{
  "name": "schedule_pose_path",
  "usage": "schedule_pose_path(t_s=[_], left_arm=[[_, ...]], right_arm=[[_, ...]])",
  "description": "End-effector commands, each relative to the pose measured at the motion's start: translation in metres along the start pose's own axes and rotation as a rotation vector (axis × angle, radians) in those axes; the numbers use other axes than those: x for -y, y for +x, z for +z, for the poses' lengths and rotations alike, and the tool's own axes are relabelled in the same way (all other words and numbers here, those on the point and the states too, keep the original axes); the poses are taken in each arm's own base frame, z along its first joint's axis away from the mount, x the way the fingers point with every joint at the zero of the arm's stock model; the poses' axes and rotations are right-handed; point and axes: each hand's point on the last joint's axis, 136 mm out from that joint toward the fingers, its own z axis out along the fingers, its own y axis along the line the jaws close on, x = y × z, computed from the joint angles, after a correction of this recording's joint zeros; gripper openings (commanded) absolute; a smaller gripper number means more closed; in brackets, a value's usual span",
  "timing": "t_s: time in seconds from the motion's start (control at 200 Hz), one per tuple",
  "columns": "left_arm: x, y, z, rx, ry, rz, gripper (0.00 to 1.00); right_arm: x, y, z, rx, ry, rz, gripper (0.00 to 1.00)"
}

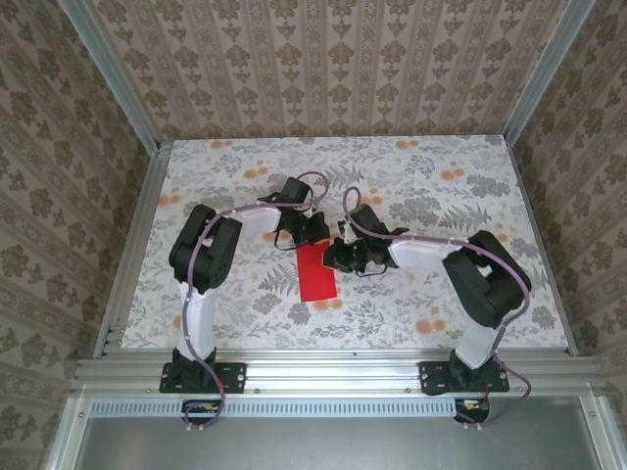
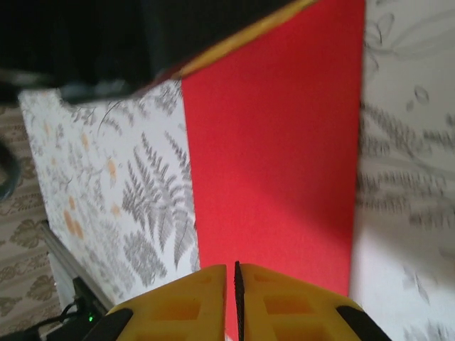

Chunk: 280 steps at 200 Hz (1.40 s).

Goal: Fold a paper plane with a square sheet of paper (pick it up from the middle)

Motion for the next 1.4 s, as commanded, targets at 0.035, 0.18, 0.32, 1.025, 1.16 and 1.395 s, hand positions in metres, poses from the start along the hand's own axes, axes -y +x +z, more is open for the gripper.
schedule_pose_path(t_s=[0.035, 0.18, 0.32, 1.025, 1.16, 1.395], left_arm=[[-0.050, 0.024, 0.019, -0.074, -0.157, -0.054, 0.05], [-0.055, 0.026, 0.020, -0.080, -0.170, -0.056, 0.05], [-0.058, 0.027, 0.021, -0.081, -0.179, -0.056, 0.05], [0.000, 0.002, -0.007, -0.020, -0.086, 0.012, 0.12], [0.043, -0.014, -0.047, 0.079, -0.019, 0.050, 0.28], [0.045, -0.007, -0.122, 0.272, -0.088, 0.038, 0.62]], right_arm=[[0.005, -0.016, 0.019, 0.002, 0.023, 0.011, 0.14], [0.019, -0.009, 0.030, -0.032, 0.038, 0.034, 0.14], [0.036, 0.022, 0.027, -0.094, 0.032, 0.064, 0.14], [0.017, 0.059, -0.059, -0.003, 0.060, -0.060, 0.23], [0.017, 0.029, -0.082, 0.135, 0.136, -0.104, 0.37], [0.011, -0.004, -0.093, 0.202, 0.237, -0.219, 0.54]])
